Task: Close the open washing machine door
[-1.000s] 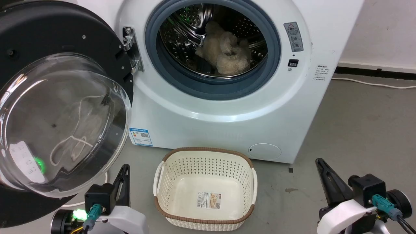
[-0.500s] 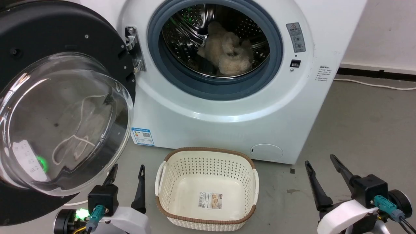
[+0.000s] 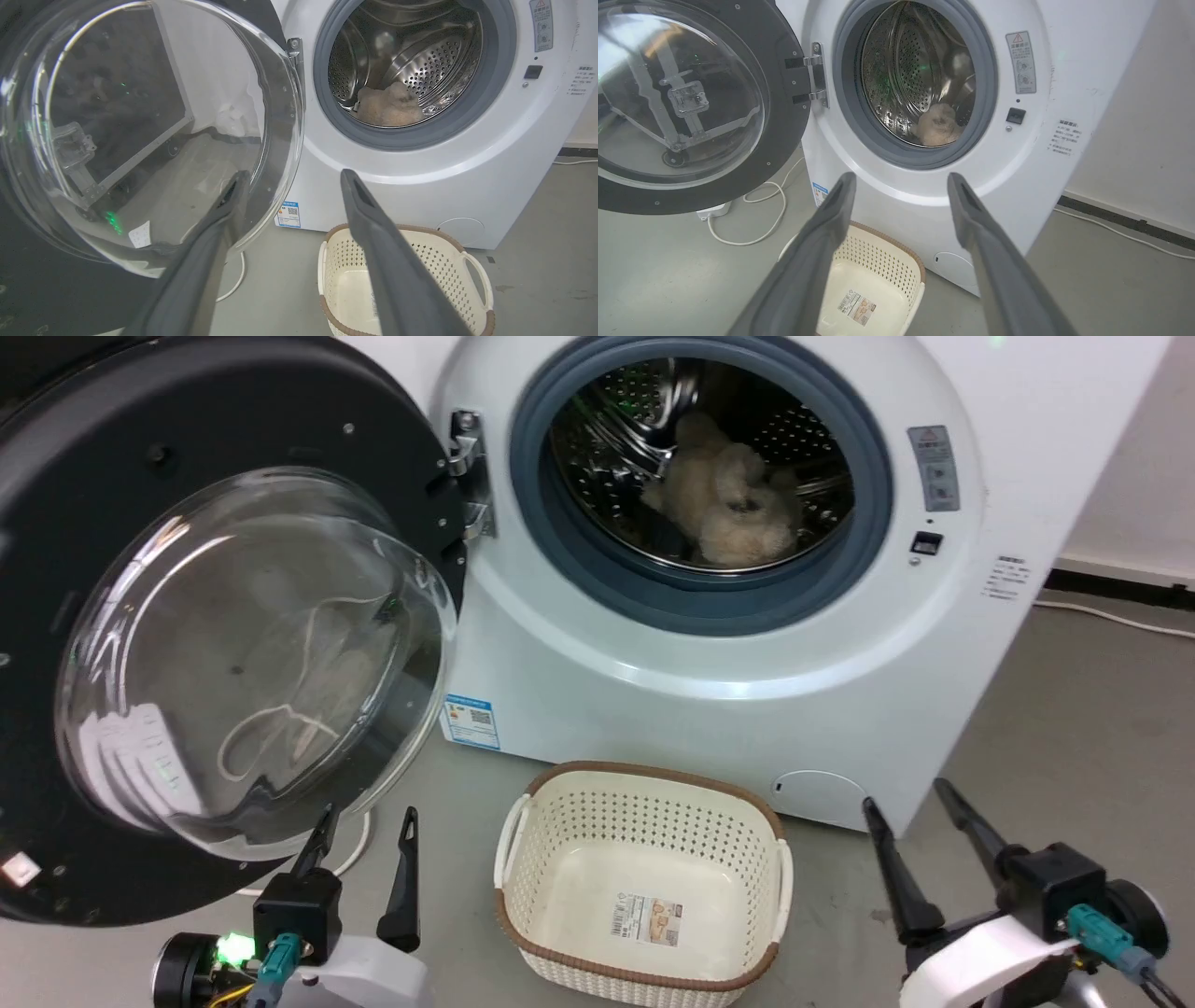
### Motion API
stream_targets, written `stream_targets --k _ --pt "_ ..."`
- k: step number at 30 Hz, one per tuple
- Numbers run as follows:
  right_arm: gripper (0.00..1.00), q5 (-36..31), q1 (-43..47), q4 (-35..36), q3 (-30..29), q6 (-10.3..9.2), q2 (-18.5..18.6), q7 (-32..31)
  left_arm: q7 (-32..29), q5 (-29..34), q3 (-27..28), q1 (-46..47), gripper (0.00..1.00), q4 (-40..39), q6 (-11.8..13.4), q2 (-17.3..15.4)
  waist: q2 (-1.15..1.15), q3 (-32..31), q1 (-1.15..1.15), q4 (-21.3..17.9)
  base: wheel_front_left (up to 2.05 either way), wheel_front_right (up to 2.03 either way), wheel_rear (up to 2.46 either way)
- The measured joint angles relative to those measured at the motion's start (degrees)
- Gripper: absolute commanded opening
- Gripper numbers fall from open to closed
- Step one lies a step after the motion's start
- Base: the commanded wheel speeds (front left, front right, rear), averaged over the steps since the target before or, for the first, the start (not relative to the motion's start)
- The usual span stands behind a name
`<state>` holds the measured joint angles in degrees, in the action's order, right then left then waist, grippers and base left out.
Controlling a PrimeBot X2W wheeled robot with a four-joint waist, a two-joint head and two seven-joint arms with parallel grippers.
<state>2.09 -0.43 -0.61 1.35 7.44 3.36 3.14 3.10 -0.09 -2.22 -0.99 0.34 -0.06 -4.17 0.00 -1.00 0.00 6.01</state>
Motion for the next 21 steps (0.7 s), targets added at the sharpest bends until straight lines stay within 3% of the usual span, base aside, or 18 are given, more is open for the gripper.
stream_targets --k 21 --pt "1.0 2.54 -0.97 -3.26 6.9 0.0 2.13 3.04 2.86 -0.04 -0.52 -1.75 1.0 -2.45 2.49 -1.18 0.0 0.18 0.01 6.29 0.0 0.0 0.0"
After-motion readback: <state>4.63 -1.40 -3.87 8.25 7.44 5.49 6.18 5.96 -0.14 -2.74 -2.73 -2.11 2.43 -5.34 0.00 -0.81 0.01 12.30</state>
